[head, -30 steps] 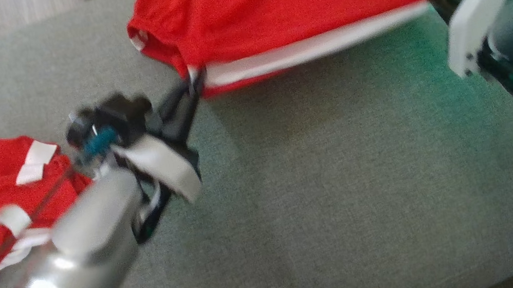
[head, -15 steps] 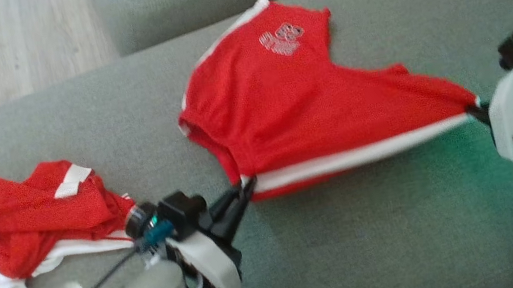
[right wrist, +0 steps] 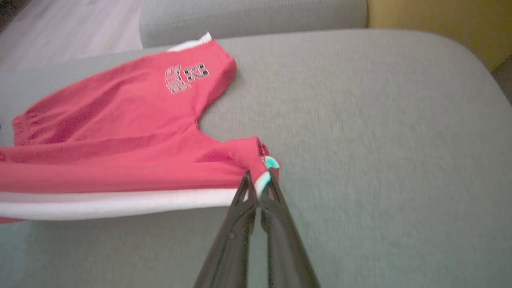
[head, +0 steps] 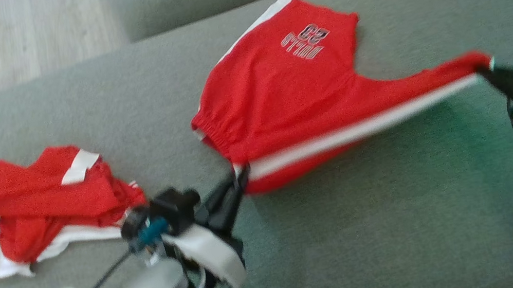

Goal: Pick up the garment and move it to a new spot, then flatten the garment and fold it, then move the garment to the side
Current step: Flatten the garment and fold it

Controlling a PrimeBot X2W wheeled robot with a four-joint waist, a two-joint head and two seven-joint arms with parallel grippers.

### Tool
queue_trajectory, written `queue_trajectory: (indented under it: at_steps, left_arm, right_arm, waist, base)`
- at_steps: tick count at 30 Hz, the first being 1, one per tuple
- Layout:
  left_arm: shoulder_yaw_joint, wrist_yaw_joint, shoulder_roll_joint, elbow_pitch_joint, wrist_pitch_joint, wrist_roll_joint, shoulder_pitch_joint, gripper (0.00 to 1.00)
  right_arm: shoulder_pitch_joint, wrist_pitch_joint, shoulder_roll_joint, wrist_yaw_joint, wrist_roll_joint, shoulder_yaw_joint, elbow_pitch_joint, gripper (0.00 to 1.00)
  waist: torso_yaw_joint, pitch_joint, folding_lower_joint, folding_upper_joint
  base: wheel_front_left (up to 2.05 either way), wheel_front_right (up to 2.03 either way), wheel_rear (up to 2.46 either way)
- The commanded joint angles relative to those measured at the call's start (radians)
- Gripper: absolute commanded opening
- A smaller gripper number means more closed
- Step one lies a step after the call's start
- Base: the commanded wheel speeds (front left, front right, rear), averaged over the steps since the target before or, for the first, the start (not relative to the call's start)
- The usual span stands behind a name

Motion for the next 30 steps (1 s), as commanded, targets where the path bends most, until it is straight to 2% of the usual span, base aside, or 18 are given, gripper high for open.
queue_trajectory:
  at_steps: [1, 4, 9, 15, 22, 30]
  left_arm:
    - [0.068, 0.025, 0.014, -0.015, -0.003, -0.007, -0.087, 0.00]
    - [0.093, 0.050, -0.003, -0.001, -0.002, -0.012, -0.120, 0.00]
    - [0.118, 0.060, -0.031, 0.028, -0.003, -0.018, -0.167, 0.00]
    - [0.136, 0.058, -0.087, 0.095, -0.004, -0.019, -0.241, 0.00]
    - [0.149, 0.050, -0.156, 0.180, -0.018, -0.005, -0.328, 0.00]
    - [0.152, 0.033, -0.208, 0.258, -0.037, 0.021, -0.397, 0.00]
  right_arm:
    - [-0.064, -0.019, 0.012, -0.001, -0.043, -0.052, -0.034, 0.00]
    - [-0.114, -0.025, 0.057, -0.001, -0.099, -0.103, -0.032, 0.00]
    - [-0.202, -0.043, 0.120, -0.001, -0.179, -0.161, 0.001, 0.00]
    - [-0.351, -0.083, 0.192, -0.001, -0.295, -0.180, 0.106, 0.00]
    - [-0.504, -0.134, 0.217, -0.001, -0.402, -0.150, 0.251, 0.00]
    - [-0.625, -0.214, 0.239, -0.001, -0.448, -0.139, 0.393, 0.00]
  waist:
    - [0.036, 0.049, 0.0000, -0.0001]
    - [0.066, 0.090, 0.0000, -0.0001]
    - [0.107, 0.145, 0.0000, -0.0001]
    - [0.160, 0.225, 0.0000, -0.0001]
    - [0.217, 0.315, 0.0000, -0.0001]
    - [0.248, 0.388, 0.0000, -0.0001]
  base:
    - [0.00, 0.00, 0.00]
    - [0.00, 0.00, 0.00]
    - [0.00, 0.00, 0.00]
    - [0.00, 0.00, 0.00]
    - [0.00, 0.00, 0.00]
    - [0.00, 0.00, 0.00]
